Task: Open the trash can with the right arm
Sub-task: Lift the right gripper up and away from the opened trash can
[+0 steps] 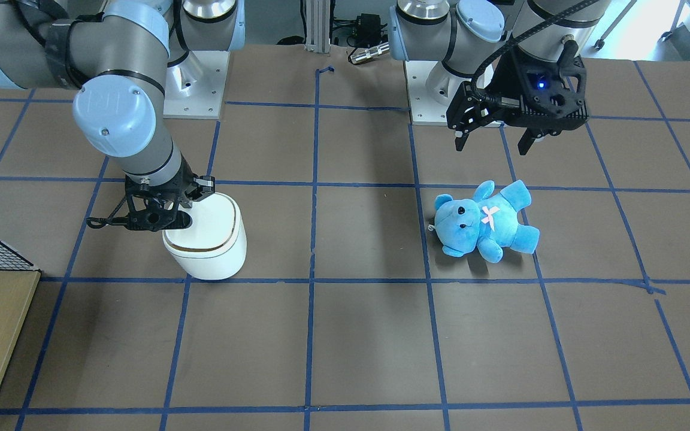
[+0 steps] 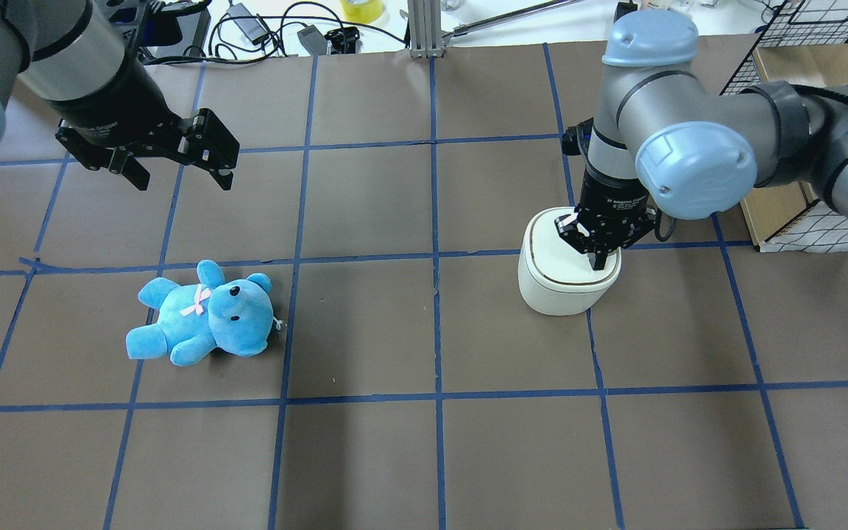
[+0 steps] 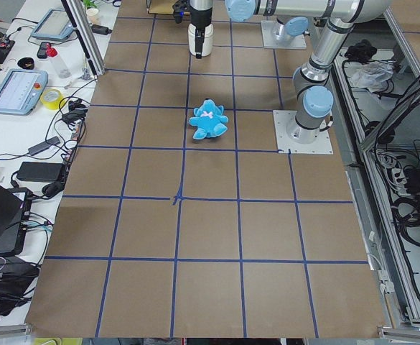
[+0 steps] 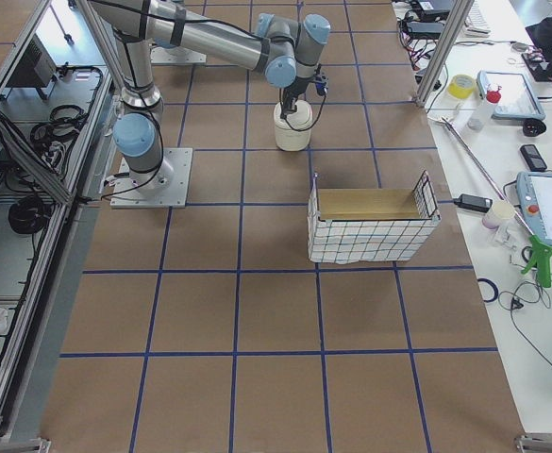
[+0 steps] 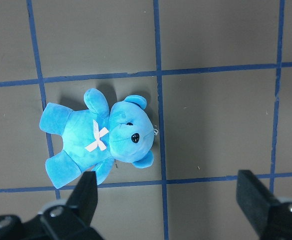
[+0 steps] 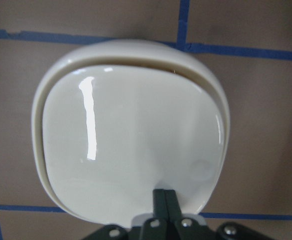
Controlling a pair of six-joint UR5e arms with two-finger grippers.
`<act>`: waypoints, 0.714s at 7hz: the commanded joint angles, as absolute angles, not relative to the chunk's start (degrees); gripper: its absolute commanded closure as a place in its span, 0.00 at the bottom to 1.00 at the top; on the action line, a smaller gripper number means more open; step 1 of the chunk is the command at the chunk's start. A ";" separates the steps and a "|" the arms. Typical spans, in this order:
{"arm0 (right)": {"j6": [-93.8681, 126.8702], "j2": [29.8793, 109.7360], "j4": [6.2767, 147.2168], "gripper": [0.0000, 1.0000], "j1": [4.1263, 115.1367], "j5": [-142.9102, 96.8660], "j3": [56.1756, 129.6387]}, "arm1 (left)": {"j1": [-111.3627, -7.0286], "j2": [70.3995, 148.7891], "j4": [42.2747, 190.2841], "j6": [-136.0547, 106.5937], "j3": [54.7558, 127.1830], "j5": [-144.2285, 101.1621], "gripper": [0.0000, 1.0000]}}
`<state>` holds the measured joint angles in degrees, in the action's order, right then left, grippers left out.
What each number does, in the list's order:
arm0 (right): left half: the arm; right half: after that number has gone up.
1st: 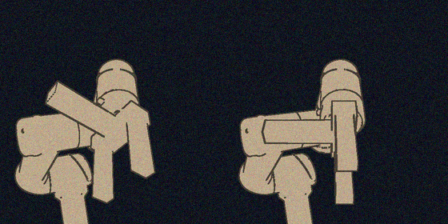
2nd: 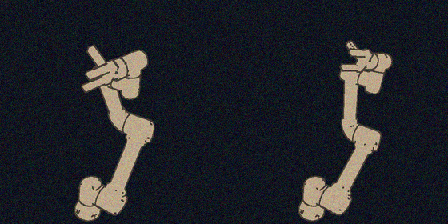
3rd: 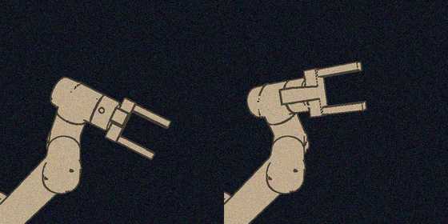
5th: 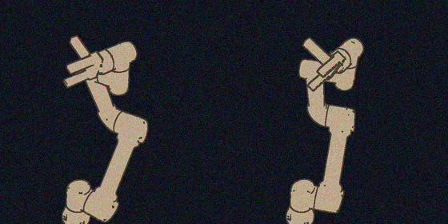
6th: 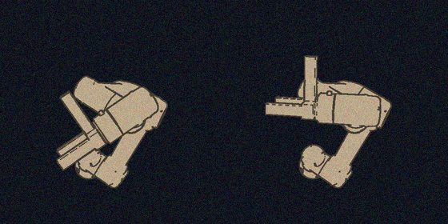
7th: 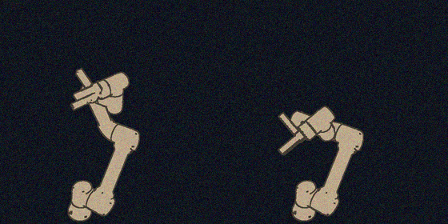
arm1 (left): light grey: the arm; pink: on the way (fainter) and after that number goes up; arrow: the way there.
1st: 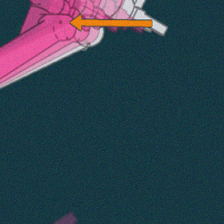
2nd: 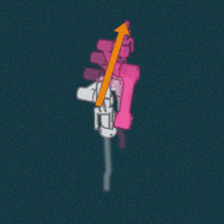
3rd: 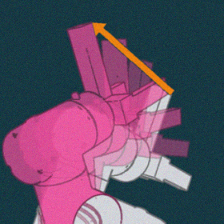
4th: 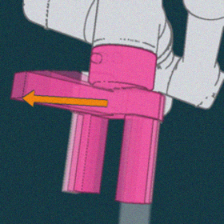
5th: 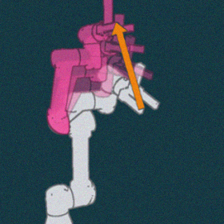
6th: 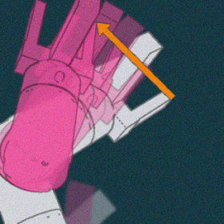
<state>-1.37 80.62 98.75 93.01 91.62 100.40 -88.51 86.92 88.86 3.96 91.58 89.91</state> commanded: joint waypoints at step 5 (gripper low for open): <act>-0.97 83.41 90.53 0.00 92.64 91.14 77.02 | -88.51 86.92 88.86 3.96 91.58 89.91 0.00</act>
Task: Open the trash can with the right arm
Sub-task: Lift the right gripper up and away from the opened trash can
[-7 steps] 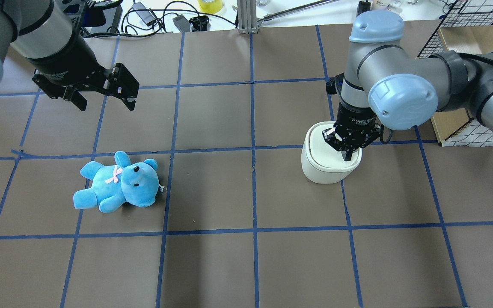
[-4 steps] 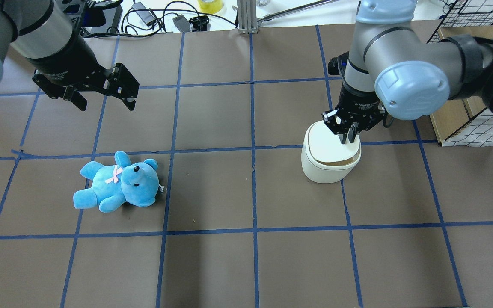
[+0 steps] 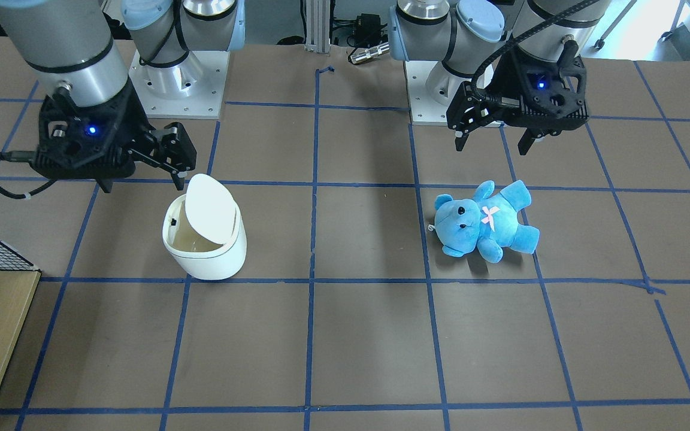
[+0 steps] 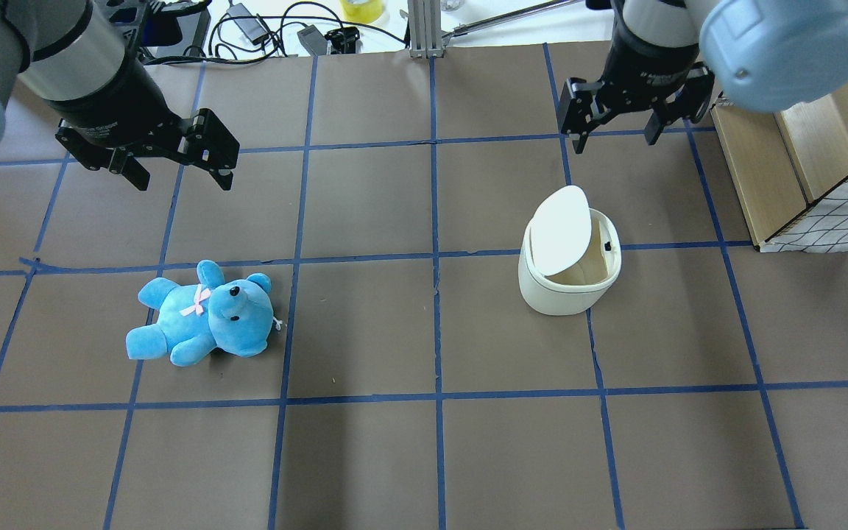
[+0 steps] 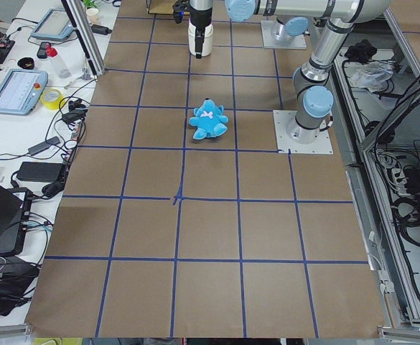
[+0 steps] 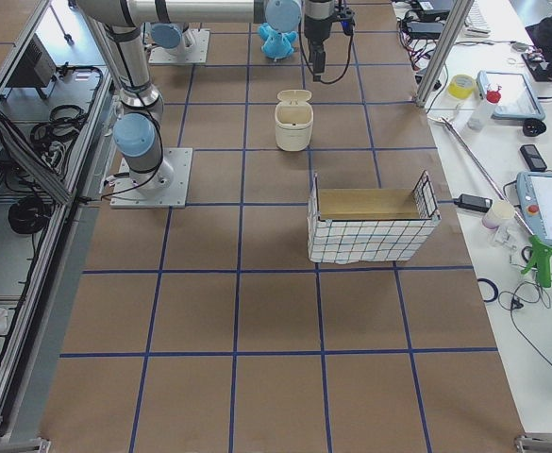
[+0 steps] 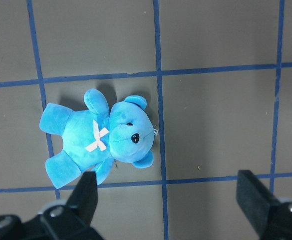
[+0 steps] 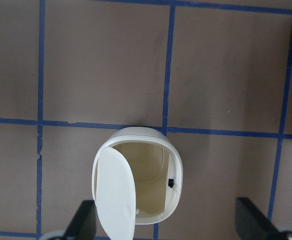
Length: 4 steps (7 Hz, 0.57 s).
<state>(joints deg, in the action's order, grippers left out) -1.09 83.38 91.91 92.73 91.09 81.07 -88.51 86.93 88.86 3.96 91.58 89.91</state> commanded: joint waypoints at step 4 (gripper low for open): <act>-0.88 83.06 90.79 0.00 93.08 90.79 77.17 | -88.51 86.92 88.86 3.96 91.58 89.91 0.00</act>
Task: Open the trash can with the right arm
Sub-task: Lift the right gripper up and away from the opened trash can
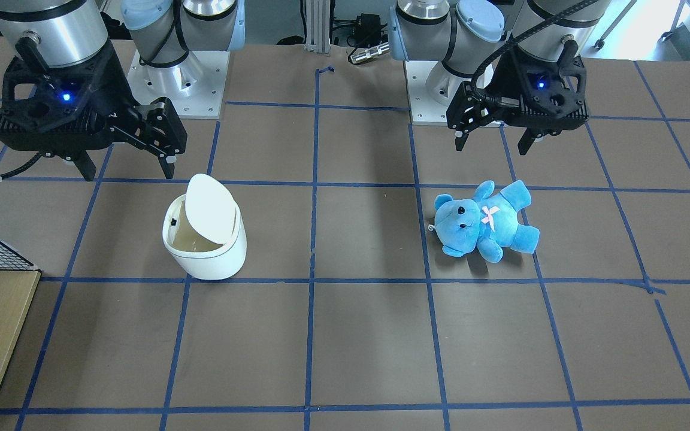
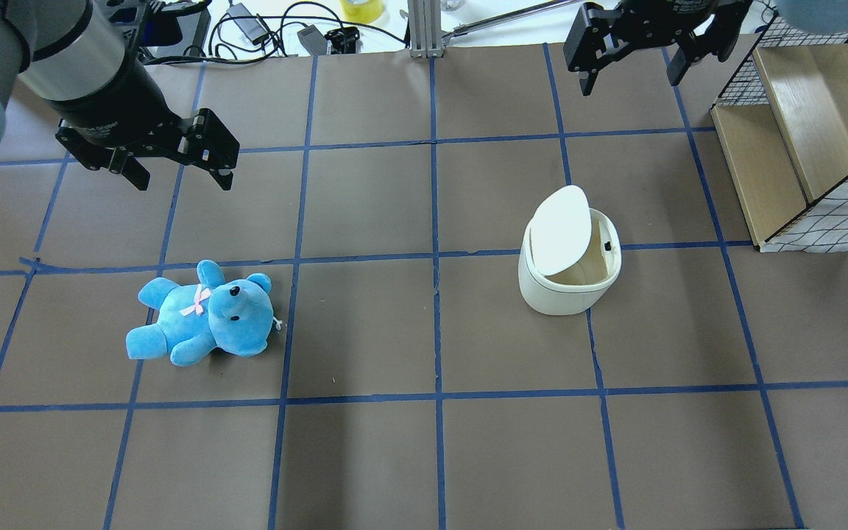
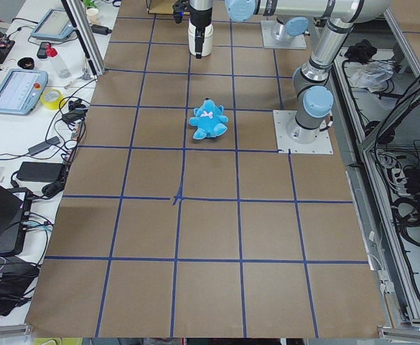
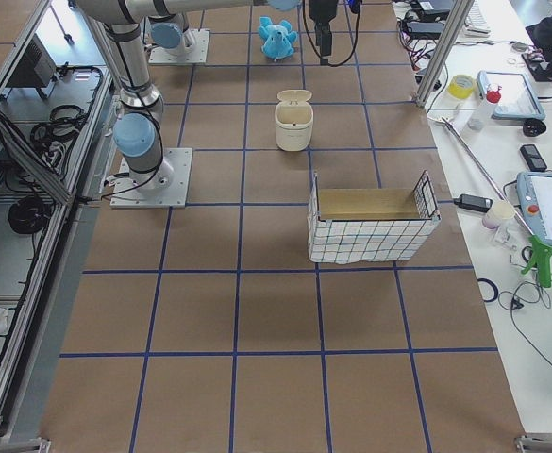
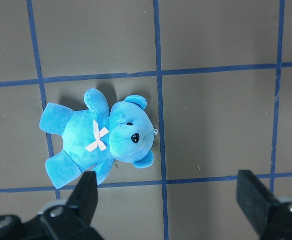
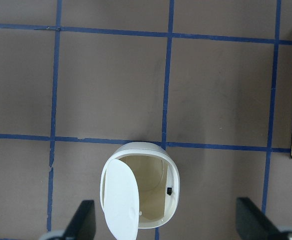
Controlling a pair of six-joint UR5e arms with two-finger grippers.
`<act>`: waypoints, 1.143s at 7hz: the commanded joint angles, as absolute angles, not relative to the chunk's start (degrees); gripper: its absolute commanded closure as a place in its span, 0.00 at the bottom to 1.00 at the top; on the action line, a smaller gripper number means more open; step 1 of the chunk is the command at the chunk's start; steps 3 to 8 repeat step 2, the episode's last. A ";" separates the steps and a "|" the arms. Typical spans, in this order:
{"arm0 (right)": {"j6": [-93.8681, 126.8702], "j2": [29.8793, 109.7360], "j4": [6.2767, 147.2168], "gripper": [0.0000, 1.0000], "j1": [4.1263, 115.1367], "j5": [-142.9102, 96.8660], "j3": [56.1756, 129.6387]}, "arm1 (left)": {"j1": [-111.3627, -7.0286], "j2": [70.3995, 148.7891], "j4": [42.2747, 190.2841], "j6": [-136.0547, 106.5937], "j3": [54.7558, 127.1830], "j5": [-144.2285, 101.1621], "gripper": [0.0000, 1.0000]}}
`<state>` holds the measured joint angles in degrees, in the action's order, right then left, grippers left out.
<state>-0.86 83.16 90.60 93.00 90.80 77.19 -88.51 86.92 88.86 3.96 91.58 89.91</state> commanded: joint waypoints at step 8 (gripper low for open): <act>-0.79 83.06 90.62 0.00 93.08 90.88 77.17 | -88.51 86.92 88.86 3.96 91.58 89.91 0.00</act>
